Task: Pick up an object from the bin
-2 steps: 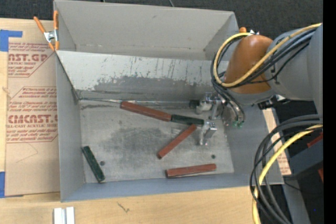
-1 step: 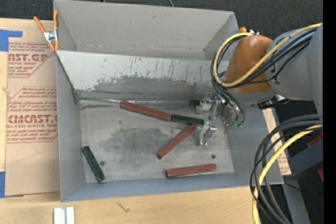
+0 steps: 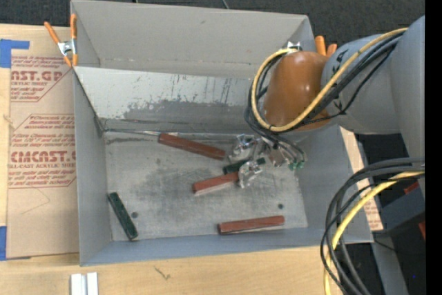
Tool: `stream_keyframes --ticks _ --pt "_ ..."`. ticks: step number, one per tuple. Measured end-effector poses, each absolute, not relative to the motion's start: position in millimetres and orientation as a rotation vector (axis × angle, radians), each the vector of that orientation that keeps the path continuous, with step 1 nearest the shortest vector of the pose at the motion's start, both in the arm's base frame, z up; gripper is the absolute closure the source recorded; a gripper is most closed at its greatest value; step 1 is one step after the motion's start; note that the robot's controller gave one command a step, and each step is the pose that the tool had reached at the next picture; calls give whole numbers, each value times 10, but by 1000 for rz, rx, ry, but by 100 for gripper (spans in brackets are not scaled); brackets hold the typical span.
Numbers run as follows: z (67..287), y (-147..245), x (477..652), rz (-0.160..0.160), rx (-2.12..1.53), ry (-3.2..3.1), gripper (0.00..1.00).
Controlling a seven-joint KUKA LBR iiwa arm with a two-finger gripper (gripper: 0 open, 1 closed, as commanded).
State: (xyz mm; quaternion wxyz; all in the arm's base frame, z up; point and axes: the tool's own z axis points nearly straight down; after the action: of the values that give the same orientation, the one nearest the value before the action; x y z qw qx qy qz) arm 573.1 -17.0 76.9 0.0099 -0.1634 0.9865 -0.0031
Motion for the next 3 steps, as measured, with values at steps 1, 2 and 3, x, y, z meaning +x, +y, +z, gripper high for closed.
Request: stream_keyframes --ticks 1,2,3 --pt "769 -169 5731 -10 -510 3080 100" --pt "1418 -143 5598 2 -480 3108 0" --pt "2019 -142 5557 1 -449 3111 0"
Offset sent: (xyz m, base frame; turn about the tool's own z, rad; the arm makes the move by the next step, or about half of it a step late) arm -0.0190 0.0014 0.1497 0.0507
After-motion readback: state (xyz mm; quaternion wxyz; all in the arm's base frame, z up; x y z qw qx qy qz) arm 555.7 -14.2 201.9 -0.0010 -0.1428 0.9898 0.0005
